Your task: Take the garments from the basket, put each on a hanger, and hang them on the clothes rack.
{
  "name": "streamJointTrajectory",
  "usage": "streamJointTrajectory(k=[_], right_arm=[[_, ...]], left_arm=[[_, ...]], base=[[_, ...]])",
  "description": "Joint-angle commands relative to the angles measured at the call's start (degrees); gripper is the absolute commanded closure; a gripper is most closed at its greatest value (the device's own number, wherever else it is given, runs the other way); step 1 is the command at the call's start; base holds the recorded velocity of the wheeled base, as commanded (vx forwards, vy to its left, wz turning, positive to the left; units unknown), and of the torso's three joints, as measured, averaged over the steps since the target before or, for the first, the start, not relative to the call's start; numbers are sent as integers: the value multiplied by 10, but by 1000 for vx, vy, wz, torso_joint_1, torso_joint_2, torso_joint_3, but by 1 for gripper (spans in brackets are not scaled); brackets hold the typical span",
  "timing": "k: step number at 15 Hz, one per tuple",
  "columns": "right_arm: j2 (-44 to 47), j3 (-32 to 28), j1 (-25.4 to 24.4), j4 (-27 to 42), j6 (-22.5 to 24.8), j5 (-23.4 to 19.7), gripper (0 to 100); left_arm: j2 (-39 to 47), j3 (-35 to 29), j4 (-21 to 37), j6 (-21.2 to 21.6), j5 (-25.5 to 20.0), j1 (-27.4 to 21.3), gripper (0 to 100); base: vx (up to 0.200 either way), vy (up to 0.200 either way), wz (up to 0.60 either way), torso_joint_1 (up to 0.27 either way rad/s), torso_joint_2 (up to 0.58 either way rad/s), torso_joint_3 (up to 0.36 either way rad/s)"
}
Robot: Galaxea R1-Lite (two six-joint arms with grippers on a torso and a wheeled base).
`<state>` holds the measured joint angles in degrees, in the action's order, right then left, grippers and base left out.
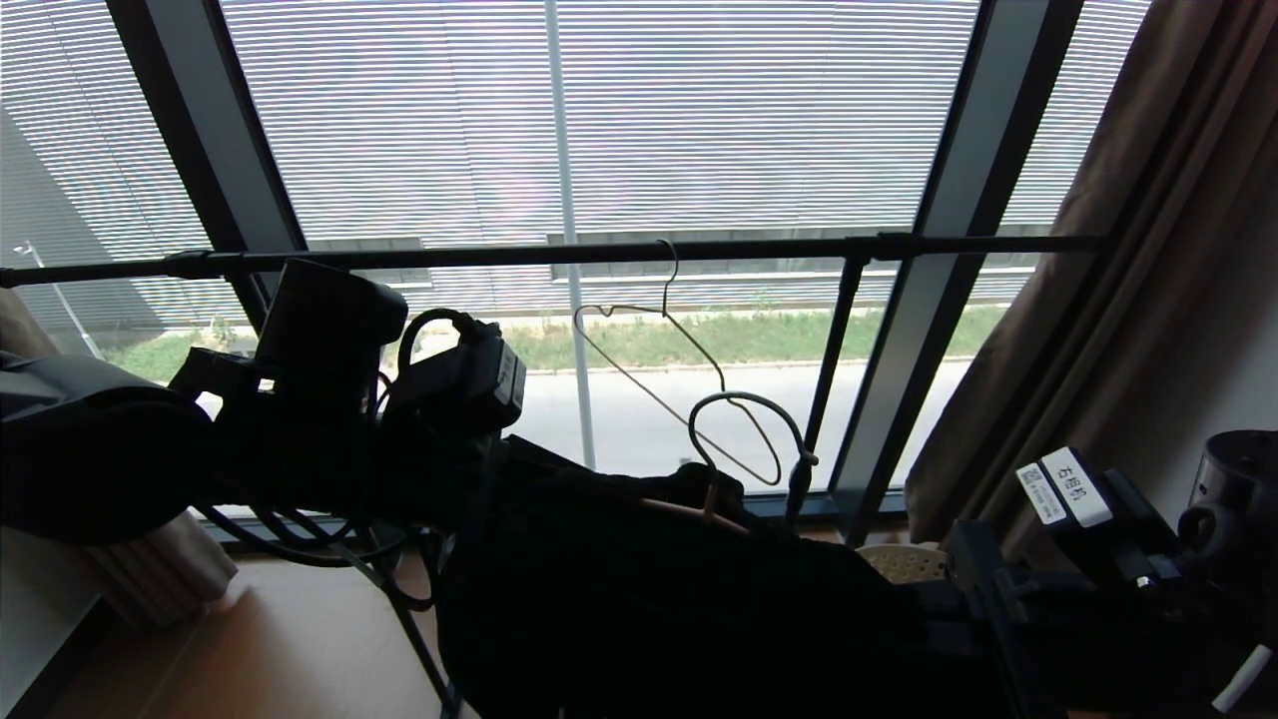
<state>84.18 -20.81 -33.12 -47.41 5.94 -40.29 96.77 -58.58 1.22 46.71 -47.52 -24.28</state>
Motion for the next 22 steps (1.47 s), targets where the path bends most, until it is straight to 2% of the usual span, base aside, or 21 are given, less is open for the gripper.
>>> streamJointTrajectory(k=[1, 6, 10, 11, 14, 19, 22], right_arm=[[-1, 0, 0, -1, 0, -1, 100], [12, -6, 25, -1, -3, -19, 100], [23, -5, 33, 1, 1, -34, 100], [27, -5, 34, 0, 2, -33, 0], [30, -5, 43, -1, 2, -32, 0], [25, -2, 100, -5, 24, -37, 0], [16, -1, 108, -5, 29, -43, 0]], left_arm=[[-1, 0, 0, 0, 0, 1, 100], [-11, 11, 0, 1, -2, 26, 100], [-11, 9, -1, 0, -10, 28, 100], [-11, 8, -1, -1, -16, 34, 100], [-11, 7, -3, -13, -16, 46, 100], [-20, 5, -4, -57, -18, 74, 100], [-33, 4, -4, -109, -28, 92, 100]], base=[[0, 0, 0, 0, 0, 0], [0, 0, 0, 0, 0, 0], [0, 0, 0, 0, 0, 0], [0, 0, 0, 0, 0, 0], [0, 0, 0, 0, 0, 0], [0, 0, 0, 0, 0, 0], [0, 0, 0, 0, 0, 0]])
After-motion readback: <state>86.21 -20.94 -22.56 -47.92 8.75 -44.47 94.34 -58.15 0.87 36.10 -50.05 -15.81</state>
